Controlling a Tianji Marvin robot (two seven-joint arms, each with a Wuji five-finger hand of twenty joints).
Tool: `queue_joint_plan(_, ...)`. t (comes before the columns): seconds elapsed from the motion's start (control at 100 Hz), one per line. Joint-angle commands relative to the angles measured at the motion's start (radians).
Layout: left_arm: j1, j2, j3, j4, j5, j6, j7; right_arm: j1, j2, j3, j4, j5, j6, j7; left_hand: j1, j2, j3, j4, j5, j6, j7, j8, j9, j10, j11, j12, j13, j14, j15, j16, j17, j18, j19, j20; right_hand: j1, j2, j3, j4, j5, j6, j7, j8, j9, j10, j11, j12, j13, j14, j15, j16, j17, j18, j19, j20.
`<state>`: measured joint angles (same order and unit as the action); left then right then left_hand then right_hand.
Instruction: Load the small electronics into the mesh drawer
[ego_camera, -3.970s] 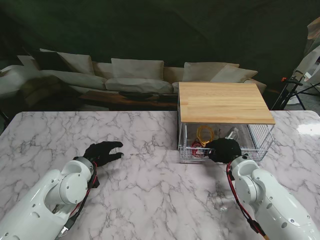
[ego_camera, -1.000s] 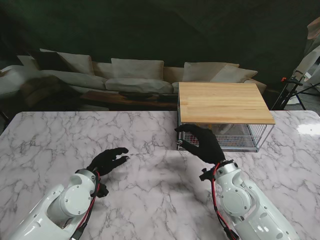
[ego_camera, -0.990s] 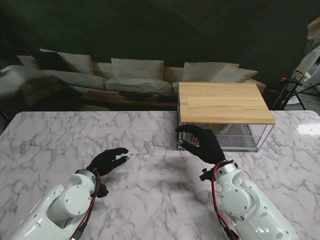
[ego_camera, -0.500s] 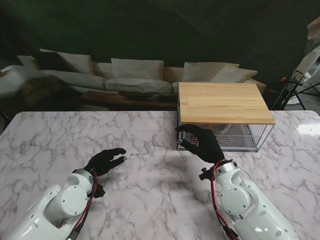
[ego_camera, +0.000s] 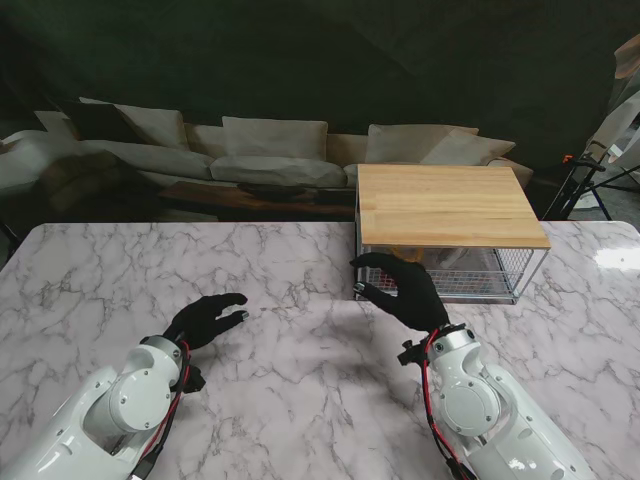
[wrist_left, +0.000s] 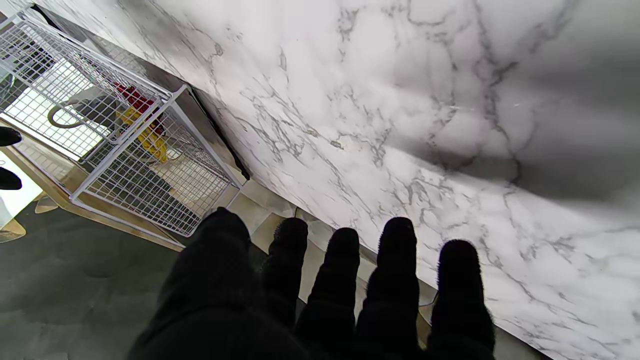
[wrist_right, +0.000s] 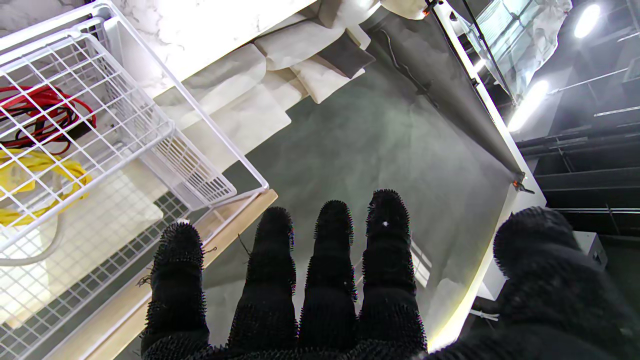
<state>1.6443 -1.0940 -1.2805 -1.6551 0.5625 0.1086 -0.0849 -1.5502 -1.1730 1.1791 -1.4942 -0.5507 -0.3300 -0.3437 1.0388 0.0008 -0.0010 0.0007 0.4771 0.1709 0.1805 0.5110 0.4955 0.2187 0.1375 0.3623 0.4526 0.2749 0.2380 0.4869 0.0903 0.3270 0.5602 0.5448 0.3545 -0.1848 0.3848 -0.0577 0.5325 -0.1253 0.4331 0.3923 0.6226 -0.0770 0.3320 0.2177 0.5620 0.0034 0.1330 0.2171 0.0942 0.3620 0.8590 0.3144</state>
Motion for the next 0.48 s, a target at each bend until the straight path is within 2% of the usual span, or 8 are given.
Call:
queue_joint_plan(0.0, -0.002, 0.001, 0.002, 0.003, -0.005, -0.003, -0.015, -0.003, -0.001, 0.003, -0.009, -0.007, 0.003, -0.003, -0.004, 0.044, -0.023, -0.003, -0.01, 0.009, -0.006, -0.015, -0.041, 0.0, -0.03, -0.021, -0.005, -0.009, -0.016, -0.013, -0.008, 0.004, -0.015, -0.012, 0.017, 0.024, -0.016, 0.024, -0.017, -0.028, 0.009, -0.001, -0.02, -0.013, -0.011, -0.001, -0.016, -0.012, -0.015, 0.004, -0.018, -0.018, -0.018, 0.009)
queue_joint_plan(0.47, -0.028, -0.002, 0.007, 0.034, -0.025, 0.008, -0.009, 0.013, -0.002, -0.001, 0.003, 0.003, -0.01, -0.001, -0.003, 0.045, -0.022, -0.002, -0.016, 0.009, -0.009, -0.019, -0.033, -0.001, -0.033, -0.029, -0.007, -0.009, -0.014, -0.016, -0.011, 0.008, -0.017, -0.012, 0.013, 0.015, -0.002, 0.024, -0.019, -0.029, 0.005, 0.0, -0.027, -0.019, -0.011, -0.001, -0.017, -0.017, -0.018, 0.007, -0.013, -0.02, -0.024, 0.019)
